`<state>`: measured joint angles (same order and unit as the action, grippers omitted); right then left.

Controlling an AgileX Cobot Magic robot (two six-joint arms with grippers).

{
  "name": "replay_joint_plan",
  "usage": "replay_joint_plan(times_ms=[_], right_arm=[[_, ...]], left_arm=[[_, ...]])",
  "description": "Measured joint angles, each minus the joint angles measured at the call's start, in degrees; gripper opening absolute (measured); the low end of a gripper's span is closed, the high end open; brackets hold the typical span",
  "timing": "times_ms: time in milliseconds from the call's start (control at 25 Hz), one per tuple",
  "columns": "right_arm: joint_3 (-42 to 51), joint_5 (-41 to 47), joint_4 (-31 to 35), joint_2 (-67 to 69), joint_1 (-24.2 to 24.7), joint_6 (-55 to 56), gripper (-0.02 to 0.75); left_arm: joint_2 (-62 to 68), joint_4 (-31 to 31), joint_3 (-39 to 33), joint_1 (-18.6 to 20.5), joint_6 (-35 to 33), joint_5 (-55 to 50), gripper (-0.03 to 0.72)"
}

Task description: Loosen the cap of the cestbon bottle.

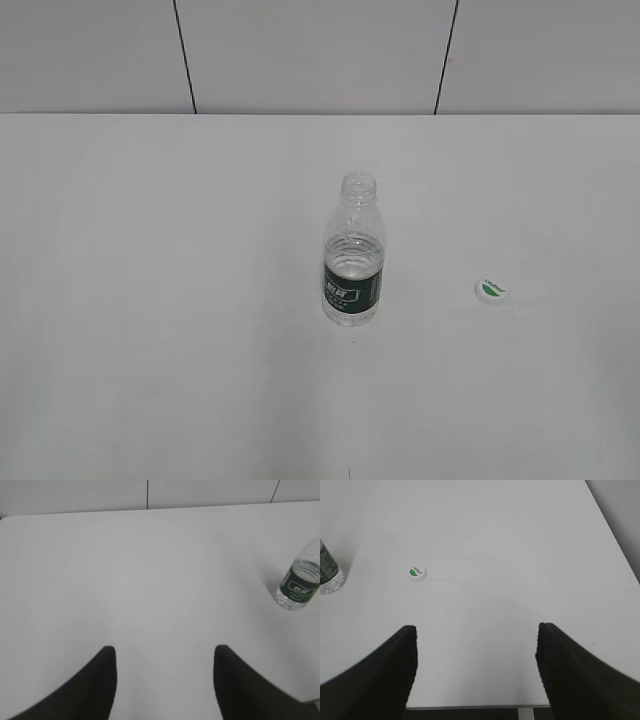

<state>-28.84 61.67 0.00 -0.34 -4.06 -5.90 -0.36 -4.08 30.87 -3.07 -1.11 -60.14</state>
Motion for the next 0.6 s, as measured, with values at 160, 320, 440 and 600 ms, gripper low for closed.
replay_joint_plan(times_ms=[160, 320, 440, 600], right_arm=[[0.00, 0.00, 0.00, 0.00, 0.00, 0.00, 0.571], [0.00, 0.00, 0.00, 0.00, 0.00, 0.00, 0.571], [0.00, 0.00, 0.00, 0.00, 0.00, 0.07, 0.571], [0.00, 0.06, 0.00, 0.00, 0.00, 0.07, 0.571]], left_arm=[[0.00, -0.64, -0.24, 0.00, 0.00, 0.05, 0.384], [0.00, -0.69, -0.36, 0.00, 0.00, 0.05, 0.384], [0.00, -0.45, -0.36, 0.00, 0.00, 0.05, 0.384], [0.00, -0.02, -0.36, 1.37, 0.00, 0.05, 0.384]])
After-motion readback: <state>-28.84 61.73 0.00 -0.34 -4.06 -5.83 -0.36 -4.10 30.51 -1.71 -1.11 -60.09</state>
